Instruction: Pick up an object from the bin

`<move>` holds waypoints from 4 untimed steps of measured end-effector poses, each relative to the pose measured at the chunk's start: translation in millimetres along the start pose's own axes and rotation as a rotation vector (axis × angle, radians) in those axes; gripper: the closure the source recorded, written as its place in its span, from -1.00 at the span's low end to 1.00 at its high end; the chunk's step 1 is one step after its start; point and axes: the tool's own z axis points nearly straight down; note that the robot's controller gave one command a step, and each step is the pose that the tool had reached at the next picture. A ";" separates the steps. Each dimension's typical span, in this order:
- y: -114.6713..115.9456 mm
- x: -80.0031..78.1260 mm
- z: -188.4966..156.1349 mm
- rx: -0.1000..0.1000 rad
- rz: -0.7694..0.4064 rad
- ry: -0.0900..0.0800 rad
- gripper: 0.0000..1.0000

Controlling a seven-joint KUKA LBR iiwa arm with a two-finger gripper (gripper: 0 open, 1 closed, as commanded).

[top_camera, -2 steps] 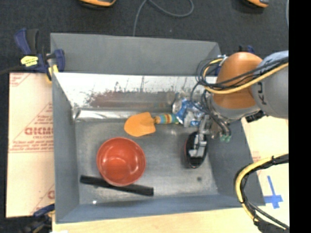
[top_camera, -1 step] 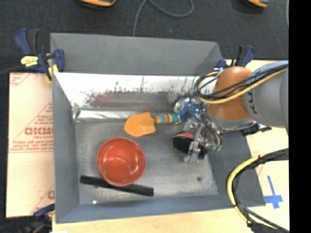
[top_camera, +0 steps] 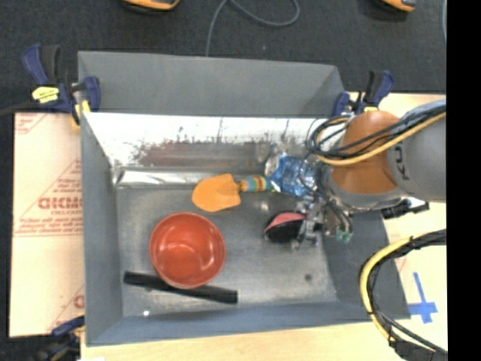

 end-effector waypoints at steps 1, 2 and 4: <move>0.0 0.0 -0.1 0.000 -0.001 0.000 1.00; -5.7 0.2 -72.2 0.001 -0.026 0.003 1.00; -2.8 0.3 -196.2 0.002 -0.069 0.006 1.00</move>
Offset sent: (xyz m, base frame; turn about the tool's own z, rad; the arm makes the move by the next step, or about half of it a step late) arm -0.0017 -0.0083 0.1179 -0.0452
